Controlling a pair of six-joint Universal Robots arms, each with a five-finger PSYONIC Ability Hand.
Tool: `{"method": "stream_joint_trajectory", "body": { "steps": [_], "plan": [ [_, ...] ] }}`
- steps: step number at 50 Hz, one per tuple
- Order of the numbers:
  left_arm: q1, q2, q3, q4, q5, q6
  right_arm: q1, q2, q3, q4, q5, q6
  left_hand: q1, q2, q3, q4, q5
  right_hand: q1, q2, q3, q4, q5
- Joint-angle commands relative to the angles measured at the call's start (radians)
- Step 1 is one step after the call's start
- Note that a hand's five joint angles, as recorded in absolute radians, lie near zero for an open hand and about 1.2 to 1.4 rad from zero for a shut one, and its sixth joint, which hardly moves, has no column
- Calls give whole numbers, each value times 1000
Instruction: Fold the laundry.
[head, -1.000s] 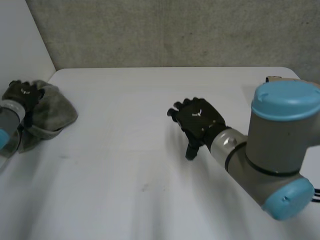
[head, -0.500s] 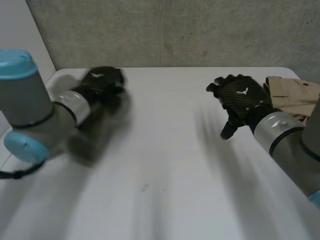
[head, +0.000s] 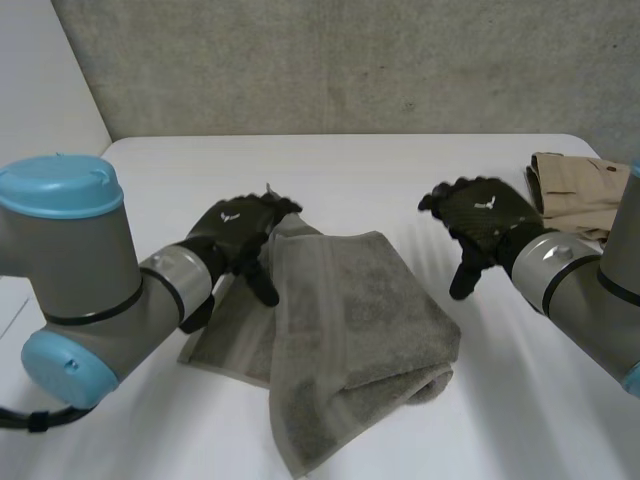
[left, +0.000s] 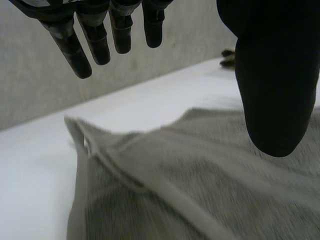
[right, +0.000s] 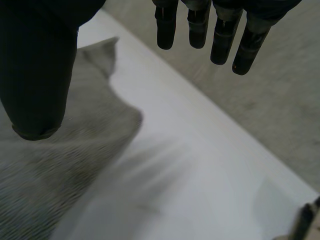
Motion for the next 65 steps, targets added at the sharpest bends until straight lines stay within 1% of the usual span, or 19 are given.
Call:
{"method": "stream_joint_trajectory", "body": {
  "steps": [1,5,8,10,15,24,27,30,32,34,37,42,46,51,58,59,62,63,65],
  "plan": [
    [-16,23,-104,-37,-13,-2,7,36,10,106,-70,-60,19,1,-6,3,-20,-29,-48,-37,-62,-73],
    [-59,31,-154,-28,-26,0,9,36,45,99,-105,-60,16,-2,-9,0,-23,-29,-48,-37,-62,-73],
    [-62,63,-187,7,-53,0,12,36,76,79,-136,-60,10,-7,-14,-6,-29,-29,-48,-37,-62,-73],
    [-51,74,-200,40,-73,0,38,38,110,42,-167,-59,10,-7,-14,-6,-29,-29,-48,-37,-62,-73],
    [5,89,-235,112,-128,1,156,44,162,-61,-184,-45,13,-5,-11,-3,-26,-29,-48,-37,-62,-73],
    [73,146,-272,118,-125,0,293,160,150,-177,-171,-48,-2,-19,-26,-17,-41,4,-15,-3,-29,-39],
    [80,158,-284,119,-125,0,317,218,111,-177,-158,-48,-5,-22,-29,-20,-44,113,94,106,80,70],
    [80,161,-289,119,-125,0,325,277,68,-179,-126,-48,-5,-22,-29,-20,-44,383,364,375,350,339],
    [80,163,-290,121,-125,0,325,306,30,-182,-93,-48,-8,-25,-32,-23,-47,865,847,858,832,822],
    [80,164,-290,121,-125,0,325,315,7,-188,-78,-47,-8,-25,-32,-23,-47,1191,1172,1184,1158,1148],
    [80,168,-289,121,-125,0,319,300,-22,-229,-29,-24,-8,-25,-32,-23,-47,1193,1174,1185,1160,1149],
    [80,175,-293,121,-125,0,264,207,-70,-317,60,71,-11,-28,-35,-26,-49,1193,1174,1185,1160,1149],
    [81,180,-295,121,-124,0,94,145,-116,-323,108,125,-11,-28,-35,-26,-50,1193,1174,1185,1160,1149],
    [76,178,-295,121,-116,0,-69,146,-168,-294,154,124,-11,-28,-35,-26,-50,1193,1174,1185,1160,1149],
    [64,166,-295,121,-110,1,-180,217,-191,-228,171,119,-11,-28,-35,-26,-50,1193,1174,1185,1160,1149],
    [61,166,-295,121,-110,1,-189,225,-194,-204,172,121,-8,-25,-32,-23,-47,1034,1015,1026,1001,990],
    [36,146,-292,119,-112,4,-192,228,-197,-165,177,121,-8,-25,-32,-23,-47,64,45,56,31,20],
    [28,140,-292,119,-112,4,-195,226,-196,-144,178,122,-8,-25,-32,-23,-47,-29,-48,-37,-62,-73],
    [5,123,-292,118,-112,4,-204,216,-191,-128,177,128,-2,-19,-26,-17,-41,-29,-48,-37,-62,-73]
  ]
}}
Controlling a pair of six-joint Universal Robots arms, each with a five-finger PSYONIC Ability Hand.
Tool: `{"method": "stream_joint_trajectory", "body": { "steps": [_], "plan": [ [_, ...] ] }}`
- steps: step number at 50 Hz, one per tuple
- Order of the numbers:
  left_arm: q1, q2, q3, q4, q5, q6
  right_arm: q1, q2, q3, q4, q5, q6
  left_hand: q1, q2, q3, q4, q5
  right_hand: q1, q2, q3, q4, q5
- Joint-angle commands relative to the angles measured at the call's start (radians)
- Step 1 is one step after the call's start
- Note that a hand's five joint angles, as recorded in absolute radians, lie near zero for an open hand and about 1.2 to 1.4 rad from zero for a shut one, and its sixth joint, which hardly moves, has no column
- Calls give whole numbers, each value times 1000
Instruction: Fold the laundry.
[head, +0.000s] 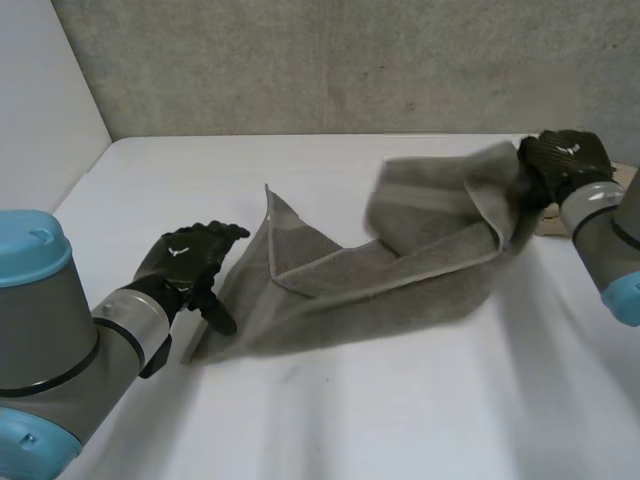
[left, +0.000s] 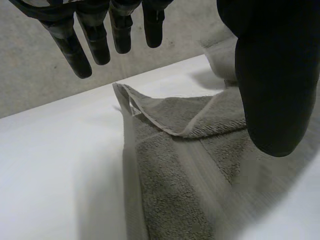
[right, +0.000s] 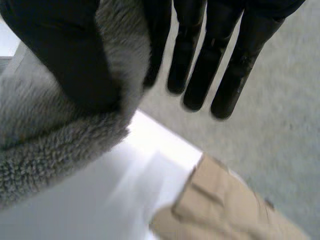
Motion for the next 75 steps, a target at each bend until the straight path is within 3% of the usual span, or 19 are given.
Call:
{"method": "stream_joint_trajectory", "body": {
  "steps": [1,8,16,25,30,39,42,46,50,52,53,54,63,71,74,75],
  "plan": [
    [-59,-42,3,-3,-1,2,-30,4,10,90,-4,3,-2,-19,-26,-17,-41,-366,-525,-541,-546,-551],
    [-88,-42,0,-6,-12,21,-33,-59,44,99,-87,-76,16,-2,-8,0,-23,-366,-525,-541,-546,-551],
    [-83,-104,6,-6,-23,142,-23,-123,128,125,-285,-452,42,25,18,27,3,-366,-525,-541,-546,-551],
    [-77,-185,49,3,-142,225,-20,-65,116,134,-331,-734,124,107,100,109,85,-366,-525,-541,-546,-551],
    [-76,-200,65,5,-145,225,-19,7,61,185,-334,-810,189,171,165,173,150,-366,-525,-541,-546,-551],
    [-73,-269,125,-9,-150,226,-16,145,-23,229,-407,-824,391,374,367,376,352,-294,-453,-469,-474,-479],
    [-73,-275,134,-9,-150,226,-16,182,-40,229,-456,-831,573,556,549,558,534,-294,-453,-469,-474,-479],
    [-73,-275,147,-9,-153,228,-16,235,-89,226,-455,-831,870,852,845,854,831,-256,-415,-431,-436,-441],
    [-74,-272,161,-7,-158,228,-16,286,-147,231,-455,-828,1210,1193,1186,1194,1171,14,-146,-161,-167,-171],
    [-77,-268,171,-6,-162,228,-16,302,-167,228,-452,-830,1210,1193,1186,1195,1171,268,109,93,88,83],
    [-77,-268,174,-6,-165,228,-16,312,-189,226,-454,-827,1210,1193,1186,1195,1171,665,506,490,485,480],
    [-77,-265,180,-6,-168,228,-16,317,-201,226,-454,-824,1210,1193,1186,1195,1171,854,695,679,674,669],
    [-71,-256,306,-6,-205,289,-11,346,-318,278,-426,-798,1210,1193,1186,1195,1171,856,697,681,675,671],
    [-48,-112,389,37,-196,338,-25,179,-404,519,-417,-581,1210,1193,1186,1195,1171,856,697,681,675,671],
    [-49,-55,389,95,-193,343,-27,115,-369,621,-418,-572,1210,1193,1186,1195,1171,856,697,681,675,671],
    [-49,-42,388,109,-191,343,-27,75,-318,733,-429,-581,1210,1193,1186,1195,1171,856,697,681,675,671]
  ]
}}
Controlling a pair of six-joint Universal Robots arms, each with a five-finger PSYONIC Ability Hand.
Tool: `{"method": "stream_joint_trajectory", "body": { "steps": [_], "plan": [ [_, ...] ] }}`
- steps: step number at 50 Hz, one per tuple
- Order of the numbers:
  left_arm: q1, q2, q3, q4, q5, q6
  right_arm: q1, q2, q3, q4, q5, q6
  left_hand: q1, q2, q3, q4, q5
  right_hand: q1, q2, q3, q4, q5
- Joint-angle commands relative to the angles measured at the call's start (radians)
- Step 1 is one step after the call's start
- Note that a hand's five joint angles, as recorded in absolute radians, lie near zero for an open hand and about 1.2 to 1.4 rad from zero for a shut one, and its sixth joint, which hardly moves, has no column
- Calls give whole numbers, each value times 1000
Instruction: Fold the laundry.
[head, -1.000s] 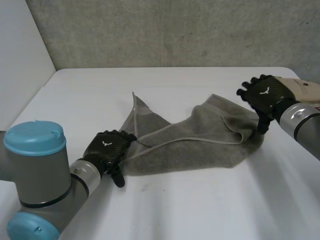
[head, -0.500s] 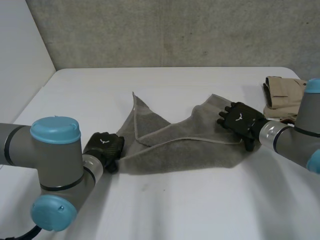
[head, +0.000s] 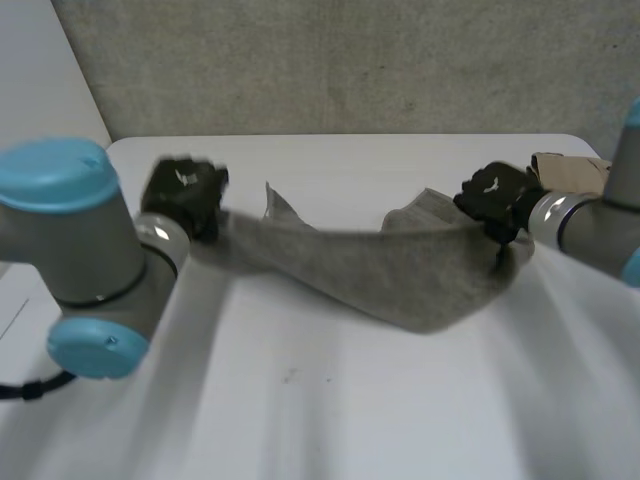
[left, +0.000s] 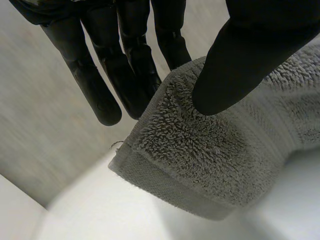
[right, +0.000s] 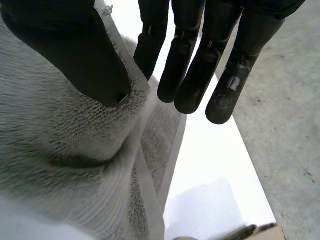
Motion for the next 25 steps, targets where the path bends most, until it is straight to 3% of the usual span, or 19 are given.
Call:
{"method": "stream_joint_trajectory", "body": {
  "steps": [1,5,8,9,10,11,14,17,25],
  "plan": [
    [2,139,18,105,9,15,-10,-195,104,354,-15,64,253,202,209,199,239,407,228,214,209,237],
    [-1,180,-16,151,12,18,-18,-271,292,622,-10,-102,253,202,209,199,239,407,228,214,209,237],
    [-4,182,-31,155,12,18,-27,-323,351,599,-26,-197,253,202,209,199,239,407,228,214,209,237],
    [-4,182,-34,155,12,18,-26,-329,353,572,-24,-186,253,202,209,199,239,374,194,181,175,203],
    [-5,182,-36,155,12,18,-21,-341,344,500,-21,-127,253,202,209,199,239,129,-51,-64,-69,-42],
    [-5,182,-39,155,12,18,-21,-347,336,461,-20,-84,253,202,209,199,239,39,-140,-154,-159,-131],
    [-7,180,-48,155,12,16,-32,-346,291,302,-18,125,253,202,209,199,239,-128,-308,-321,-326,-299],
    [-7,182,-60,154,12,16,-21,-343,299,222,-20,237,253,202,209,199,239,-149,-329,-342,-348,-320],
    [-21,183,-62,154,12,18,-20,-366,435,149,-32,216,253,202,209,199,239,-478,-658,-671,-676,-649]
  ]
}}
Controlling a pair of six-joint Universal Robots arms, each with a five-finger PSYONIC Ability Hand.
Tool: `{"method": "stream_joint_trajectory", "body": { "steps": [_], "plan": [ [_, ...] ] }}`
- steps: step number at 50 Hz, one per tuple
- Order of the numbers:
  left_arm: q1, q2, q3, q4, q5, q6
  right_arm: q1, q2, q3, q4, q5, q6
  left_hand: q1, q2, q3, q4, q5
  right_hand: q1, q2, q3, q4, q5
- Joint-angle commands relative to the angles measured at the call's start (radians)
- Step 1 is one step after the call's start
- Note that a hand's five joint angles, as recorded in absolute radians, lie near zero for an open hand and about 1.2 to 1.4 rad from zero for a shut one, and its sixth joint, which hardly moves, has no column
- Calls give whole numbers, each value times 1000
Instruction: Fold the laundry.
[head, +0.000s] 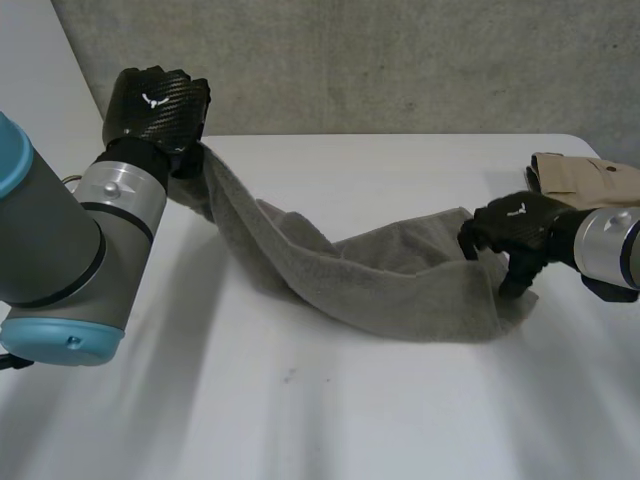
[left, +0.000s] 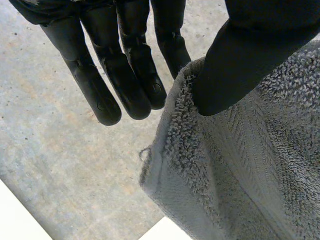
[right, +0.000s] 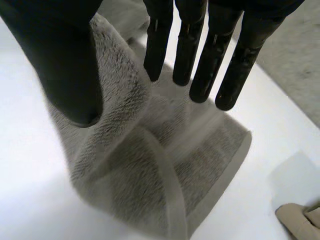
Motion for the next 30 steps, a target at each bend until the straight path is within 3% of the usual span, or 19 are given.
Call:
{"method": "stream_joint_trajectory", "body": {
  "steps": [1,4,8,14,23,30],
  "plan": [
    [-11,2,0,-2,-1,1,4,-19,119,-98,-11,6,253,200,208,199,239,-124,-225,-214,-212,-229],
    [-12,8,2,-2,0,1,2,-25,160,-102,-6,-75,253,200,208,199,239,-288,-389,-378,-377,-394],
    [-12,17,0,-2,0,1,-5,-19,162,-96,3,-133,253,200,208,199,239,-323,-425,-414,-412,-429],
    [-14,19,-4,-2,0,-1,4,31,141,-90,9,-121,253,200,208,199,239,-439,-541,-530,-528,-545],
    [-15,31,-27,-2,0,-1,16,119,27,-78,7,176,253,200,208,199,239,-439,-541,-530,-528,-545],
    [-15,37,-38,-2,0,-1,60,154,2,-42,6,184,253,200,208,199,239,-439,-541,-530,-528,-545]
  ]
}}
